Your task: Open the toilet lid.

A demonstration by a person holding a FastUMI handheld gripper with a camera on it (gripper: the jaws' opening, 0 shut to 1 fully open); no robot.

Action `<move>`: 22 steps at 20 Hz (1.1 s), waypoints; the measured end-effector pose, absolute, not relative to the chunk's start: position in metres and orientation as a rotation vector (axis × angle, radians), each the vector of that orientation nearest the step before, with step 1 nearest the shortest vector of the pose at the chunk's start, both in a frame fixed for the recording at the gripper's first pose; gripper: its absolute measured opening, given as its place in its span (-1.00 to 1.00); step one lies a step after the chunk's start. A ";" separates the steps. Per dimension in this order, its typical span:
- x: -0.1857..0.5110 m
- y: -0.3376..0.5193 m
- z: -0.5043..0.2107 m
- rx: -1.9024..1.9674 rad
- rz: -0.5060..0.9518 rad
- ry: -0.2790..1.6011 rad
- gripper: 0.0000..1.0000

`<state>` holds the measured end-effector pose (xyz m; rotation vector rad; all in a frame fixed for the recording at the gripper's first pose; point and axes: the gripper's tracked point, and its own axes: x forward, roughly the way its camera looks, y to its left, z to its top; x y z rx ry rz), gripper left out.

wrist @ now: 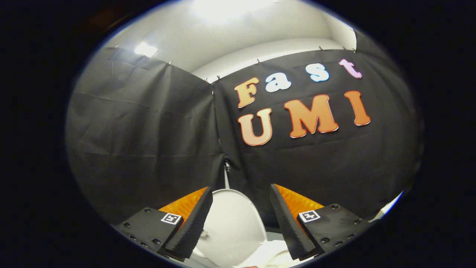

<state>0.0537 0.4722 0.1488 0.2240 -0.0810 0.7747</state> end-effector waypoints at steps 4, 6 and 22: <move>0.095 0.397 0.138 0.159 0.657 -0.101 0.97; 0.110 0.355 0.125 0.120 0.595 -0.098 0.97; 0.139 0.113 0.077 0.016 0.262 -0.056 0.97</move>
